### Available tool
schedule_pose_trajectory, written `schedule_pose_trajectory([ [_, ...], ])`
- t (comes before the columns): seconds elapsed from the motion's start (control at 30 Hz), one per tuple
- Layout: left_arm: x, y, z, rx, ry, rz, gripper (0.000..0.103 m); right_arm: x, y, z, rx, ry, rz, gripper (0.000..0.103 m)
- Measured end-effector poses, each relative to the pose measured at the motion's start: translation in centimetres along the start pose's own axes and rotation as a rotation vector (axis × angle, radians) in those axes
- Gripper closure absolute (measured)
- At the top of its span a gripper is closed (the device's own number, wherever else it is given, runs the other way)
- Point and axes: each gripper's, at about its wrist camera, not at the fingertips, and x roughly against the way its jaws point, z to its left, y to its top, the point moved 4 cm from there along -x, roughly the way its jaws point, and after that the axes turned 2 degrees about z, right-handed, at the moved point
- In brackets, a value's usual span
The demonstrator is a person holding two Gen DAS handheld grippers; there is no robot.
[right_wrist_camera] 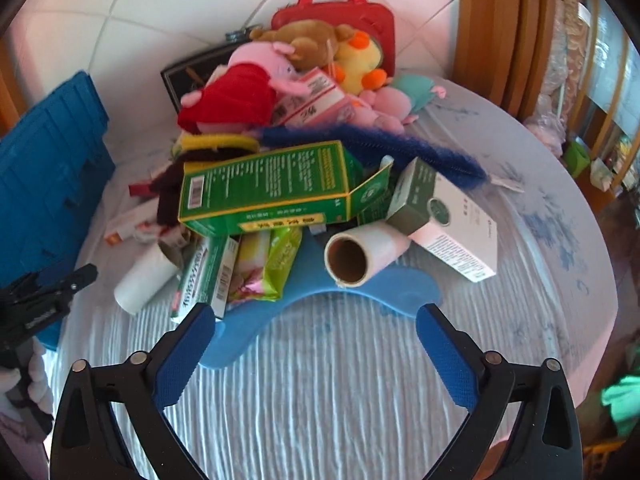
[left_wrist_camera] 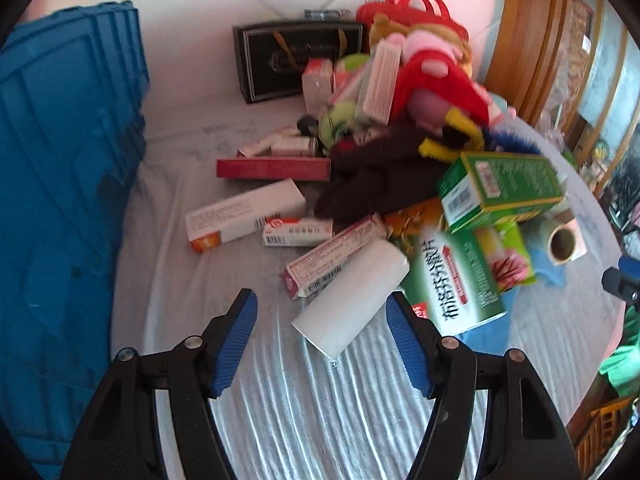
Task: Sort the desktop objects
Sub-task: 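Move both open tools back toward the pile on the table, then grasp a white paper roll with the left tool while the right tool grasps the green medicine box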
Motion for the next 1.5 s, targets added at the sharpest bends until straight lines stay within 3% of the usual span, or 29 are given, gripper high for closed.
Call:
schedule_pose_trajectory([
  [0.07,-1.3,-0.2,-0.1,-0.019,-0.016,0.015,0.037,-1.3,0.0,1.0,0.017,0.004,0.03,0.017],
  [0.37,-7.7,-0.7,-1.6,-0.105,-0.099,0.116,0.037,-6.1,0.7,7.0,0.059,0.039,0.08,0.019],
  [0.57,-7.3,-2.5,-0.4,-0.012,-0.11,0.126,0.046,-9.7,-0.1,9.4,0.08,0.038,0.154,0.019],
  [0.7,-6.2,-4.3,2.1,0.095,-0.081,0.137,0.054,-10.9,-0.2,10.4,0.107,0.027,0.153,0.0],
  [0.8,-5.7,-4.9,3.5,0.137,-0.058,0.125,0.054,-12.1,-0.1,11.0,0.125,0.015,0.163,0.0],
  [0.87,-5.5,-5.2,4.0,0.14,-0.029,0.121,0.054,-12.3,-0.3,11.7,0.158,0.02,0.159,0.039],
  [0.9,-5.5,-5.3,4.3,0.145,-0.022,0.119,0.054,-12.3,-0.6,12.1,0.174,0.028,0.169,0.049],
  [1.03,-5.1,-6.2,5.3,0.189,-0.024,0.125,0.054,-11.3,-1.7,13.5,0.198,0.13,0.188,0.055],
  [1.33,-5.4,-6.2,4.4,0.162,-0.068,0.118,0.054,-12.4,-3.0,15.0,0.153,0.268,0.245,0.053],
  [1.4,-5.1,-6.6,4.3,0.174,-0.069,0.121,0.055,-12.7,-3.5,16.1,0.148,0.277,0.258,0.04],
  [1.47,-5.1,-6.7,4.6,0.196,-0.083,0.126,0.055,-13.1,-3.7,16.3,0.128,0.277,0.268,0.035],
  [1.5,-4.9,-7.0,4.9,0.198,-0.071,0.126,0.055,-13.3,-3.8,16.3,0.121,0.258,0.273,0.027],
])
